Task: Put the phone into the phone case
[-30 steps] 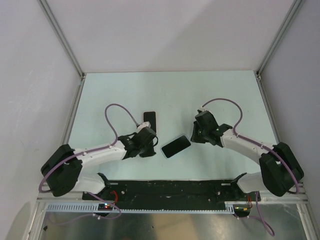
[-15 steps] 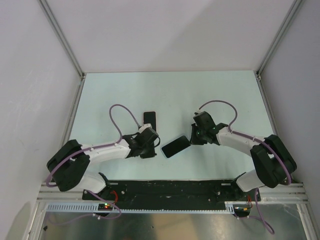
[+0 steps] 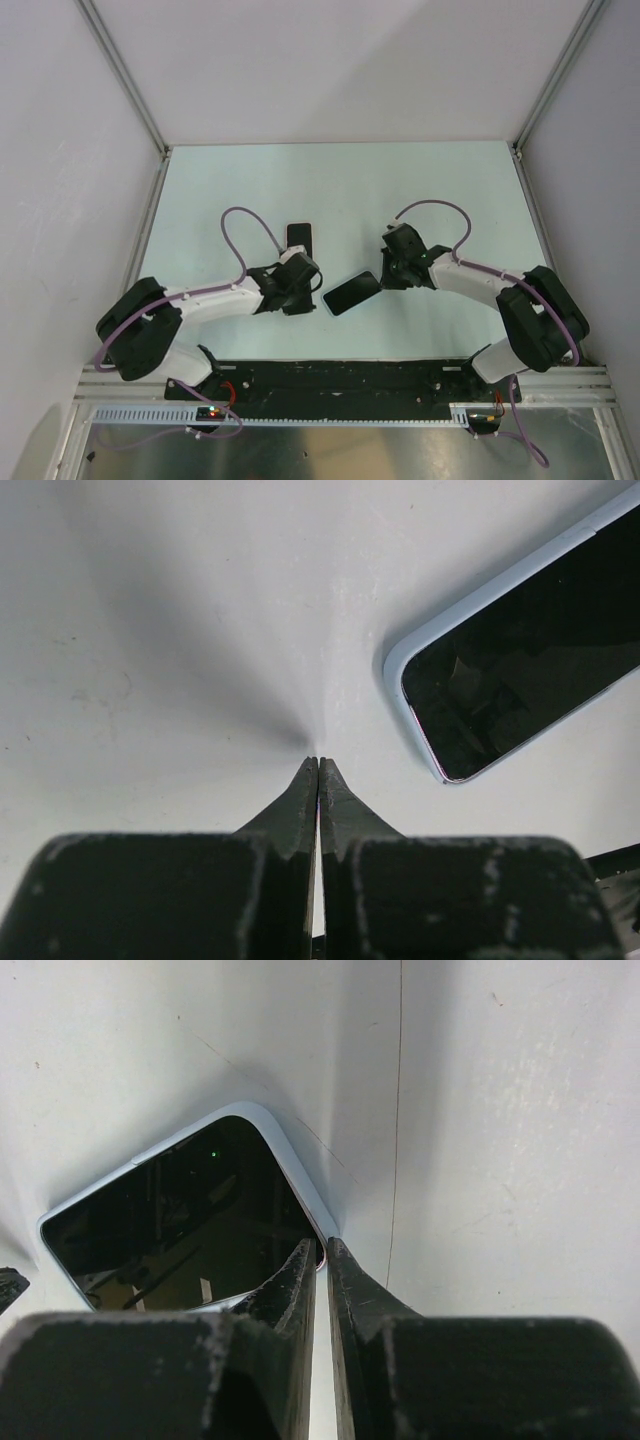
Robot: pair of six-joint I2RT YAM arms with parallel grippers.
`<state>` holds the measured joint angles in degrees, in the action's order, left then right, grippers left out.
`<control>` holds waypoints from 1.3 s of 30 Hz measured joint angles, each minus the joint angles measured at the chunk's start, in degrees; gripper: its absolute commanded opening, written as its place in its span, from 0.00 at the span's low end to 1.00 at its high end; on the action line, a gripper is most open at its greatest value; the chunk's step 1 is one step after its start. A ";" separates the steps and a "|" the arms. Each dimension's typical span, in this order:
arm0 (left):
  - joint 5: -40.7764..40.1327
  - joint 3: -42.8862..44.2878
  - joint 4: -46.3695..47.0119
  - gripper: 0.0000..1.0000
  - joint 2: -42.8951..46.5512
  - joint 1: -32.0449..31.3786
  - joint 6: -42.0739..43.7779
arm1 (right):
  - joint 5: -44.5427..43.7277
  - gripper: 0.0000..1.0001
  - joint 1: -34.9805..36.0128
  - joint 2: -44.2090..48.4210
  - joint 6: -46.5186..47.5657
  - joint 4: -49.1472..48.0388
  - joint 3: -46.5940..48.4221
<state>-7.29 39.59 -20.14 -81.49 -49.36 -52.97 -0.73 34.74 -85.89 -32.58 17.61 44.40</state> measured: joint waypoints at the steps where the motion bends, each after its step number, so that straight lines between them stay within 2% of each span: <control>1: 0.00 0.04 -0.02 0.02 -0.07 0.00 0.02 | -0.26 0.12 0.26 -0.04 -0.04 0.07 0.04; 15: 0.15 0.72 0.04 0.02 -0.61 0.00 0.04 | -6.29 0.04 3.91 -1.29 -1.44 1.20 0.98; 33: 0.66 2.23 0.28 0.02 -1.27 0.00 1.18 | -19.93 0.04 12.50 -10.25 -5.49 5.70 9.40; 39: 1.11 2.97 0.24 0.03 -1.27 0.02 2.10 | -22.36 0.06 13.60 -11.02 -6.54 6.97 11.04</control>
<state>-6.17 42.57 -19.90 -82.76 -49.34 -50.87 -23.09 48.34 -96.90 -39.11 24.58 55.44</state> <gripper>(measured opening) 0.023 0.046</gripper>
